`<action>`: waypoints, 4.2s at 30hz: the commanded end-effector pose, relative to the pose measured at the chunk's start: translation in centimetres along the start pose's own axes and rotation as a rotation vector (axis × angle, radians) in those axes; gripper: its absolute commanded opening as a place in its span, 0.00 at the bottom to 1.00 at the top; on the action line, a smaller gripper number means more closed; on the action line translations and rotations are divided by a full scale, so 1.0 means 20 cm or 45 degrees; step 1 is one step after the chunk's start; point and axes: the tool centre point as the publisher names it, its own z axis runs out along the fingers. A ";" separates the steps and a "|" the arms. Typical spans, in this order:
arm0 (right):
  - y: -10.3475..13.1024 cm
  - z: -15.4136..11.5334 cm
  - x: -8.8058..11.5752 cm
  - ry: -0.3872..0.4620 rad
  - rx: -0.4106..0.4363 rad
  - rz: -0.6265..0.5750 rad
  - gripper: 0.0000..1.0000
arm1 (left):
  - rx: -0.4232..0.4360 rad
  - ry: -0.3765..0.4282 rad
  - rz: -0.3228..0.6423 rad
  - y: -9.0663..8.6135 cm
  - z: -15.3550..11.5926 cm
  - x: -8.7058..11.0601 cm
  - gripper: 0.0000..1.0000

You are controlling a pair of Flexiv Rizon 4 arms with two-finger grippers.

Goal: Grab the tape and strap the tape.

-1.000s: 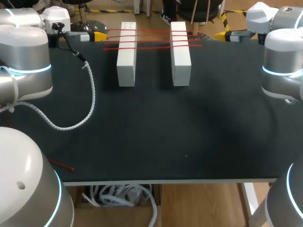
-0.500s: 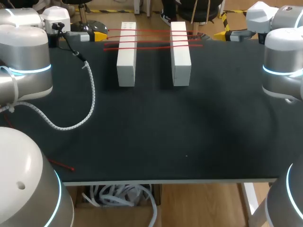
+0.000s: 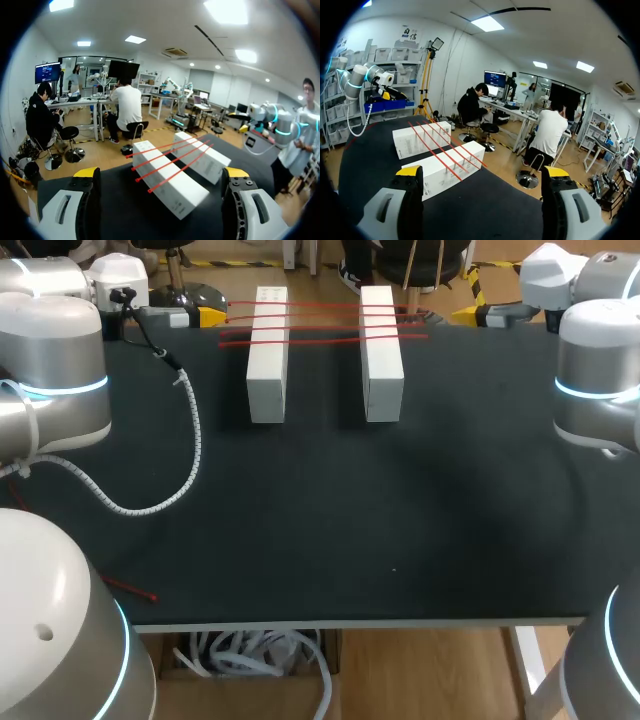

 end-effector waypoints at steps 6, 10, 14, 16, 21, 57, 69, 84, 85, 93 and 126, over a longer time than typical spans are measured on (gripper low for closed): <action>0.00 0.00 0.00 -0.002 -0.006 0.000 1.00 | 0.008 0.111 0.109 0.01 0.02 0.03 1.00; 0.00 0.00 0.00 -0.002 -0.006 0.000 1.00 | 0.040 0.249 0.201 0.03 0.04 0.06 1.00; 0.00 0.00 0.00 -0.002 -0.006 0.000 1.00 | 0.123 0.411 0.258 0.06 0.06 0.09 1.00; 0.00 0.00 0.00 -0.002 -0.006 0.000 1.00 | 0.144 0.491 0.263 0.08 0.09 0.10 1.00; 0.00 0.00 0.00 -0.002 -0.006 0.000 1.00 | 0.129 0.586 0.239 0.10 0.12 0.11 1.00; 0.00 0.00 0.00 -0.002 -0.006 0.000 1.00 | 0.095 0.636 0.353 0.10 0.12 0.09 1.00; 0.00 0.00 0.00 -0.002 -0.006 0.000 1.00 | 0.216 0.904 0.586 0.15 0.21 0.02 1.00; 0.00 0.00 0.00 -0.002 -0.006 0.000 1.00 | 0.303 1.031 0.654 0.22 0.33 0.01 0.47; 0.00 0.00 0.00 -0.002 -0.006 0.000 1.00 | 0.303 1.035 0.653 0.22 0.34 0.01 0.46; 0.00 0.00 0.00 -0.002 -0.006 0.000 1.00 | 0.312 1.066 0.616 0.27 0.36 0.03 0.17; 0.00 0.00 0.00 -0.002 -0.006 0.000 1.00 | 0.326 1.085 0.558 0.38 0.37 -0.02 0.27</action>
